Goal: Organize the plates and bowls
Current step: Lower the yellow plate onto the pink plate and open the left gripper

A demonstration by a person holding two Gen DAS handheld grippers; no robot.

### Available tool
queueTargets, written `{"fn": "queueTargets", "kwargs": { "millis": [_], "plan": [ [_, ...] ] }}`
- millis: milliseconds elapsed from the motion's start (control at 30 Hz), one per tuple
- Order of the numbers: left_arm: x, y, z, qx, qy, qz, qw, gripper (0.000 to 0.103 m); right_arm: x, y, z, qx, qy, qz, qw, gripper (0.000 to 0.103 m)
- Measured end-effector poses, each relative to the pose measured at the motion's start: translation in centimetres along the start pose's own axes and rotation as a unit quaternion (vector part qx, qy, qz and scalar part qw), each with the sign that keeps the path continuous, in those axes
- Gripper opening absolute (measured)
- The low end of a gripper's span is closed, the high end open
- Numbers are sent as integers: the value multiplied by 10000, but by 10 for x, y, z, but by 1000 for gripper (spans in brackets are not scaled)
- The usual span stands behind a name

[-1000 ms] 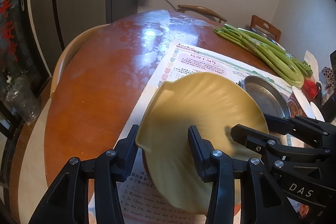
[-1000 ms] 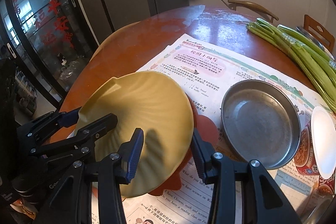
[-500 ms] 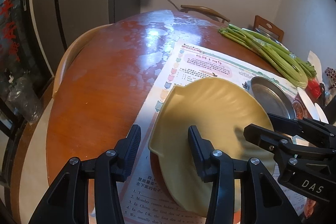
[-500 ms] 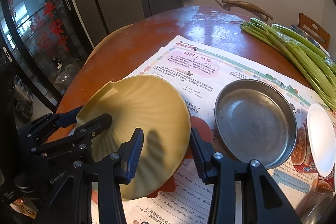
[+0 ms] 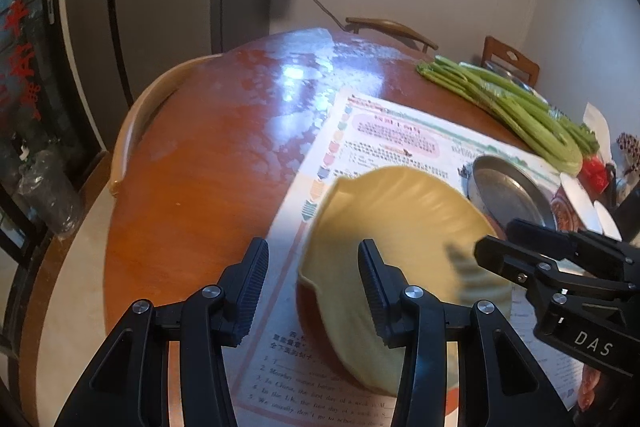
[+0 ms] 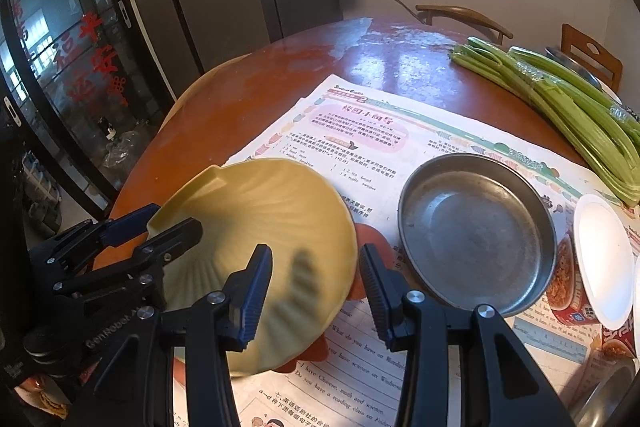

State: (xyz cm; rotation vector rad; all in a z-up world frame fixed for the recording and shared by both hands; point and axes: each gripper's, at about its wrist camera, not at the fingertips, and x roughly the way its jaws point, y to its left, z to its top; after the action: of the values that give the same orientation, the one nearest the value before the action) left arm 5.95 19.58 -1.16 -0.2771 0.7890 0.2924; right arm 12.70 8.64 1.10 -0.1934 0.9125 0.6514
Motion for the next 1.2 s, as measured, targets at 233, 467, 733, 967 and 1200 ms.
{"fn": "queueTargets", "kwargs": {
  "millis": [233,467,733,967,1200],
  "plan": [
    [-16,1,7,-21,-148,-25,9999,49,-23,-17,-3,331,-290,44,9990,46],
    [-30,-14,8,113,-257,-151,9995,50,-51,-33,-9,582,-554,69,9967,46],
    [-43,-35,10,296,-335,-257,9987,51,-79,-55,-18,896,-811,16,9927,48],
    [-47,-56,16,493,-348,-397,9974,53,-98,-75,-28,1184,-948,-54,9884,48],
    [-43,-84,27,764,-294,-607,9948,53,-107,-90,-39,1433,-951,-158,9850,48]
  ]
}}
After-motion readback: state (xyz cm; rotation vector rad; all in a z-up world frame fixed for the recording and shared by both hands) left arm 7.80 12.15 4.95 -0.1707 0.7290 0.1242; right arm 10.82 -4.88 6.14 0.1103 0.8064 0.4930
